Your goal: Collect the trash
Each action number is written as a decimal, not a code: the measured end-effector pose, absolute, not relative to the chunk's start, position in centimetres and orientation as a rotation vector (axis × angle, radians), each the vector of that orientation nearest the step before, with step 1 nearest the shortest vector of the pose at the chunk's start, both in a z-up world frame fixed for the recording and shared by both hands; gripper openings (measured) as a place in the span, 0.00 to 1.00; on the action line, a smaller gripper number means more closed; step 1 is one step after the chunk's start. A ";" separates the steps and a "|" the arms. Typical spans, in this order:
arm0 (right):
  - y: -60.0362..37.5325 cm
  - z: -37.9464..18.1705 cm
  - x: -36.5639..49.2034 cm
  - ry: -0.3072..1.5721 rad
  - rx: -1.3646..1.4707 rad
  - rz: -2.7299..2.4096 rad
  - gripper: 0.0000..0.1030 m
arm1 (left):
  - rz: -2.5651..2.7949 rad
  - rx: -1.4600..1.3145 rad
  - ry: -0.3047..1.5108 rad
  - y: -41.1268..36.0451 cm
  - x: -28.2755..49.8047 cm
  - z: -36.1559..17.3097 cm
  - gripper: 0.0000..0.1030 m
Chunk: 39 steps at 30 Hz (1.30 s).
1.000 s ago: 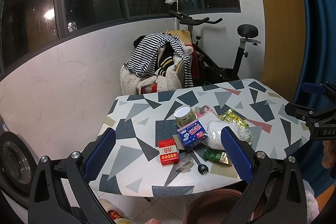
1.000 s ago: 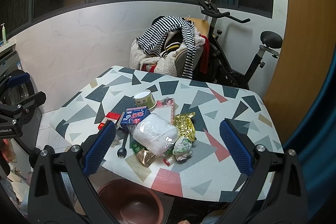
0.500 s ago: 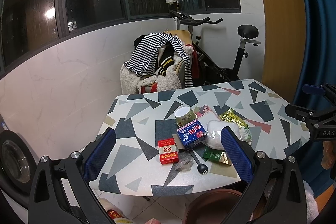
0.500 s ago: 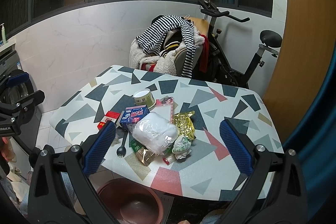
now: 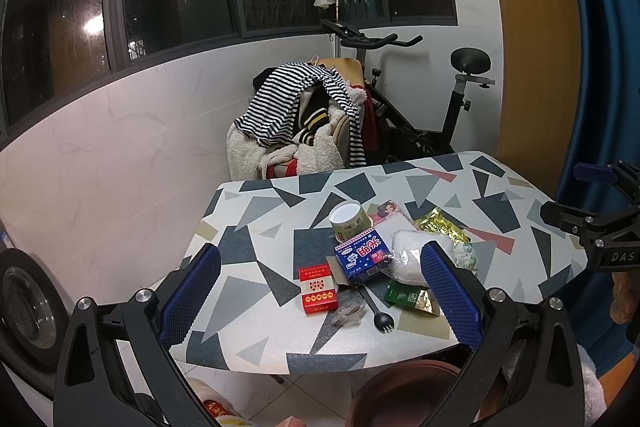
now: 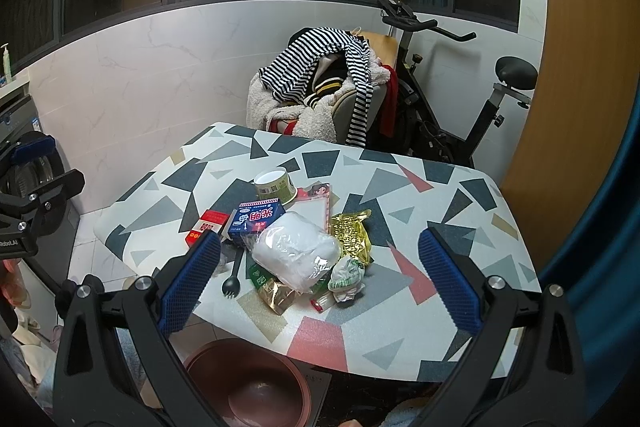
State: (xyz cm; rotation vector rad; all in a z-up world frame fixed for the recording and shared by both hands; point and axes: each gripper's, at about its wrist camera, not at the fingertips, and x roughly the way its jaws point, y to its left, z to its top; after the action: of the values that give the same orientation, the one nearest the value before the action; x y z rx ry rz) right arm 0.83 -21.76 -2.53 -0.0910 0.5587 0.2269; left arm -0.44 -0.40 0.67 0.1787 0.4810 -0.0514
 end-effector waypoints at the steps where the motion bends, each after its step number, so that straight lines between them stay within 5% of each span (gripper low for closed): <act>1: -21.8 -2.5 0.8 0.559 -0.091 0.227 0.95 | -0.051 0.178 0.482 -0.3 -0.4 0.6 0.95; 21: -23.5 -4.9 1.8 0.547 -0.032 0.223 0.95 | -0.072 0.168 0.560 0.9 1.7 -2.6 0.95; 39: -27.0 -15.5 9.4 0.795 -0.057 0.157 0.93 | -0.101 0.115 0.646 1.6 7.3 -9.9 0.95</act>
State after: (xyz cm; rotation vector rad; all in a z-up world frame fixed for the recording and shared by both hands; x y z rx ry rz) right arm 9.38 -26.99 -15.50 -0.0566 0.7953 0.1567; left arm 7.28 1.65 -9.93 0.1149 0.6463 -0.1005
